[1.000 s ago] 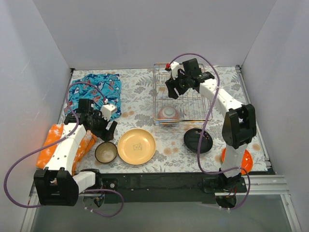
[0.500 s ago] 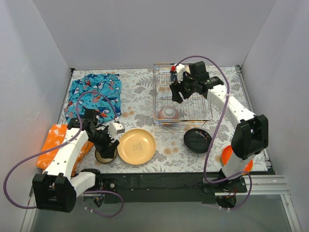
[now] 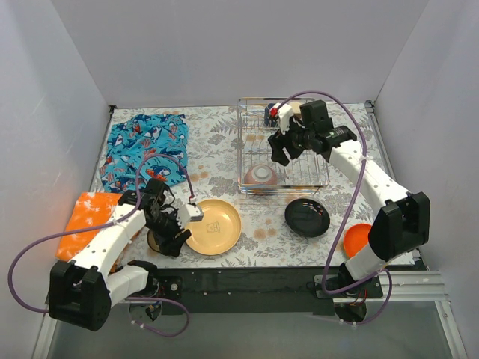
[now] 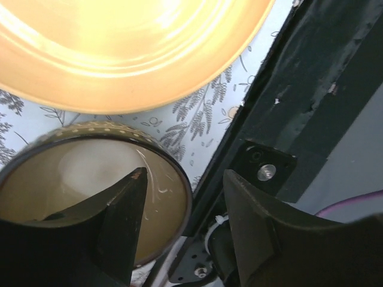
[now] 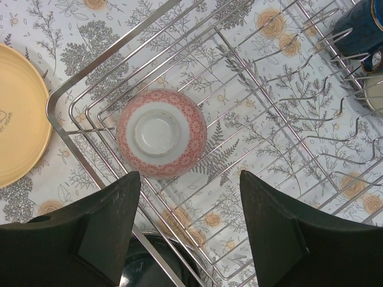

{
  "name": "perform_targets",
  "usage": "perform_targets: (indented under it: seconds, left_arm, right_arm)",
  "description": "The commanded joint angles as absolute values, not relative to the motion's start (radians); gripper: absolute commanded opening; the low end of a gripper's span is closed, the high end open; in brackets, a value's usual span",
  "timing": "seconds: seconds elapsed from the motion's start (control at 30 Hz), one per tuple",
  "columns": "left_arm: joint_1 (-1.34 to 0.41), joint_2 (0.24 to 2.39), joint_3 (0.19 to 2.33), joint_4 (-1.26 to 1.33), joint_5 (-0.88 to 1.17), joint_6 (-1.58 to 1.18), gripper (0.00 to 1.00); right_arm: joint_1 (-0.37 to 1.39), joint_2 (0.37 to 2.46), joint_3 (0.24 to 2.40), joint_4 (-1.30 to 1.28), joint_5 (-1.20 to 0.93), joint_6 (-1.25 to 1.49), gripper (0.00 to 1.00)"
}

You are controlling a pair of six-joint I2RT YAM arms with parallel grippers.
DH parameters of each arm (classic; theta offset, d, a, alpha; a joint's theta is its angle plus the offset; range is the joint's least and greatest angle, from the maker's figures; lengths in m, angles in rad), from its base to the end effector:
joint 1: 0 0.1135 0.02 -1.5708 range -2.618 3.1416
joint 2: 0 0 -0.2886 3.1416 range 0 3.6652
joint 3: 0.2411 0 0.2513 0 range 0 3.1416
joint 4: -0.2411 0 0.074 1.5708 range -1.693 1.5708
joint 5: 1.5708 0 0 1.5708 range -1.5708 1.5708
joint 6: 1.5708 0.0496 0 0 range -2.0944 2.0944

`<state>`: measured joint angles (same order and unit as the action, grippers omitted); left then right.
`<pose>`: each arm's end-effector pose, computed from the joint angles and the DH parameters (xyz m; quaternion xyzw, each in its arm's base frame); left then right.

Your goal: Load the mixed dishes into the dish rack

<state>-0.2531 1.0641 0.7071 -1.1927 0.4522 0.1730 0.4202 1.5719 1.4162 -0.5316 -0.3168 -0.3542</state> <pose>0.1224 -0.0541 0.2182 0.2084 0.9520 -0.2244 0.0013 0.3263 0.1627 0.3467 -0.3995 0.8011 0.1564 0.4172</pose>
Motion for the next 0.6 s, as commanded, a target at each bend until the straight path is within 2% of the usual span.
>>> perform_targets:
  seconds: [0.0,0.07,0.2,0.37,0.47,0.57]
  left_arm:
    - [-0.275,1.066,0.698,-1.066,0.398,0.124,0.49]
    - [-0.275,1.072,0.703,-1.026,0.368,0.118,0.43]
    - [-0.276,1.091,0.724,-1.000,0.328,0.115,0.37]
    - [-0.296,1.104,0.749,-1.043,0.334,0.086,0.36]
    - [-0.318,1.097,0.732,-1.054,0.316,0.068,0.31]
    - [-0.318,1.097,0.715,-1.069,0.292,0.064,0.20]
  right_arm:
    - [0.417,1.529,1.405,-0.526,-0.318,-0.387,0.76]
    - [0.417,1.523,1.396,-0.525,-0.314,-0.390,0.76]
    - [0.417,1.517,1.382,-0.517,-0.322,-0.388,0.76]
    - [0.417,1.516,1.378,-0.508,-0.319,-0.391,0.76]
    - [0.417,1.513,1.368,-0.505,-0.319,-0.394,0.76]
    - [0.417,1.511,1.364,-0.497,-0.314,-0.396,0.76]
